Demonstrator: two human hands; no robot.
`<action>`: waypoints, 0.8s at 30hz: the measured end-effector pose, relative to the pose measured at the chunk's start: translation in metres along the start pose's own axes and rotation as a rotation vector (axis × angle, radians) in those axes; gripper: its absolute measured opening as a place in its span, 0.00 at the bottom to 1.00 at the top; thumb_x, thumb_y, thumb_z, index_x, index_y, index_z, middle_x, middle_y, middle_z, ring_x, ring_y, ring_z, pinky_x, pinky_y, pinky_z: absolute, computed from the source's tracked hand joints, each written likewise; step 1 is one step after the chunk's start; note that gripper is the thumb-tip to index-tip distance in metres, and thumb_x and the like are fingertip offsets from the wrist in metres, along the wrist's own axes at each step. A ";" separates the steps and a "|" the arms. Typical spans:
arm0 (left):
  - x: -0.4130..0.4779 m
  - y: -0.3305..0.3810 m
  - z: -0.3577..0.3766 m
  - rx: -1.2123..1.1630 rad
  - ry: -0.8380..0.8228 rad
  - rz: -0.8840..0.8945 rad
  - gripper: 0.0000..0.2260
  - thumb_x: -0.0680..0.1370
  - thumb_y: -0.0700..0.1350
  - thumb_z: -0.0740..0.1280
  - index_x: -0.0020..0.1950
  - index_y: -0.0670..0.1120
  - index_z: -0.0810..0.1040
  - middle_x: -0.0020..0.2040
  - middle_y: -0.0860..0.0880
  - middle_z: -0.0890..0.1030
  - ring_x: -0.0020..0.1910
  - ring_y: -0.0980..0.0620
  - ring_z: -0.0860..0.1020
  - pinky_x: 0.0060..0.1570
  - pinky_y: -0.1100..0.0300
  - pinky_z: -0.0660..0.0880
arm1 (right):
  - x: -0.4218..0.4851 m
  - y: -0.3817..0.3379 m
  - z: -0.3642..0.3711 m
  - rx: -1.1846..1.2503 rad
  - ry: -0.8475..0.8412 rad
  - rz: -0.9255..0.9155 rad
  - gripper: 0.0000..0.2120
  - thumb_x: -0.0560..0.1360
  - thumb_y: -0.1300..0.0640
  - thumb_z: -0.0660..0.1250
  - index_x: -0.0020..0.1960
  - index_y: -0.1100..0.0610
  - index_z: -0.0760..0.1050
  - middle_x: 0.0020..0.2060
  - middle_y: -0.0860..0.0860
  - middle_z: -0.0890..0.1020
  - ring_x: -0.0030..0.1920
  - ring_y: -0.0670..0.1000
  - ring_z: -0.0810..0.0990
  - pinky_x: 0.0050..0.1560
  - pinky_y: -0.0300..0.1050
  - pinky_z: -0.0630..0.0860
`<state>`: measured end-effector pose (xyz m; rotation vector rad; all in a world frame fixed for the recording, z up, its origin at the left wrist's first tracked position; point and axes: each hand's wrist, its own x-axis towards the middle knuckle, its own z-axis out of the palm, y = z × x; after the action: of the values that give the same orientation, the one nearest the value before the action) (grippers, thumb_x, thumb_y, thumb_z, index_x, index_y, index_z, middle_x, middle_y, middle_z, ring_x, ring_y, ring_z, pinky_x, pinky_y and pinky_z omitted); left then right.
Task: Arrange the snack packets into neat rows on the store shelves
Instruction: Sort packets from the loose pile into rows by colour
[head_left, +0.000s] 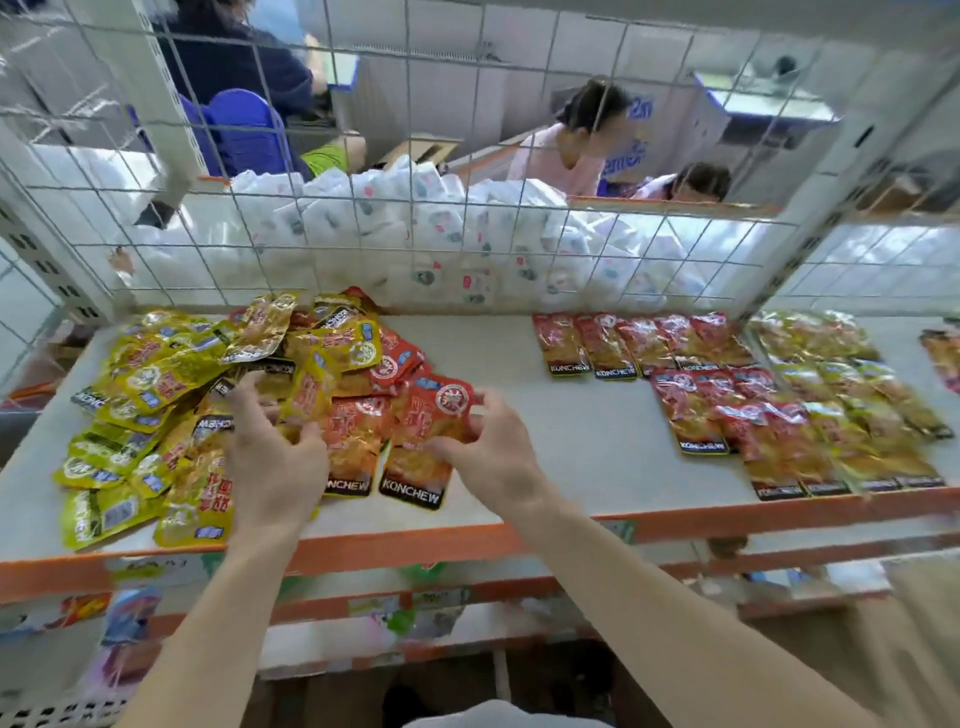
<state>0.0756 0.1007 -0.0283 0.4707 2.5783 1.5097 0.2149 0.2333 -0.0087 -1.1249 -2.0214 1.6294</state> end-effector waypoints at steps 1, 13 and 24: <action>-0.007 0.005 0.001 -0.038 0.002 -0.001 0.20 0.79 0.42 0.67 0.70 0.51 0.68 0.54 0.47 0.78 0.53 0.45 0.74 0.55 0.50 0.70 | 0.000 0.003 -0.012 0.009 0.028 -0.003 0.17 0.72 0.63 0.75 0.57 0.55 0.74 0.48 0.51 0.85 0.50 0.49 0.84 0.51 0.43 0.82; -0.094 0.086 0.114 -0.450 -0.412 -0.226 0.02 0.80 0.41 0.69 0.49 0.47 0.81 0.43 0.50 0.83 0.43 0.53 0.82 0.34 0.72 0.72 | -0.015 0.053 -0.176 0.007 0.134 -0.036 0.07 0.77 0.65 0.70 0.54 0.58 0.81 0.41 0.45 0.85 0.38 0.36 0.83 0.41 0.30 0.77; -0.158 0.137 0.200 -0.369 -0.423 -0.253 0.02 0.80 0.41 0.70 0.49 0.48 0.81 0.47 0.47 0.85 0.46 0.51 0.84 0.40 0.64 0.76 | -0.005 0.109 -0.298 -0.314 0.163 -0.056 0.10 0.77 0.60 0.71 0.57 0.60 0.82 0.43 0.47 0.84 0.43 0.43 0.82 0.44 0.33 0.78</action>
<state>0.3045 0.2783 -0.0179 0.3555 1.9099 1.5473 0.4575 0.4376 -0.0174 -1.2453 -2.2279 1.1775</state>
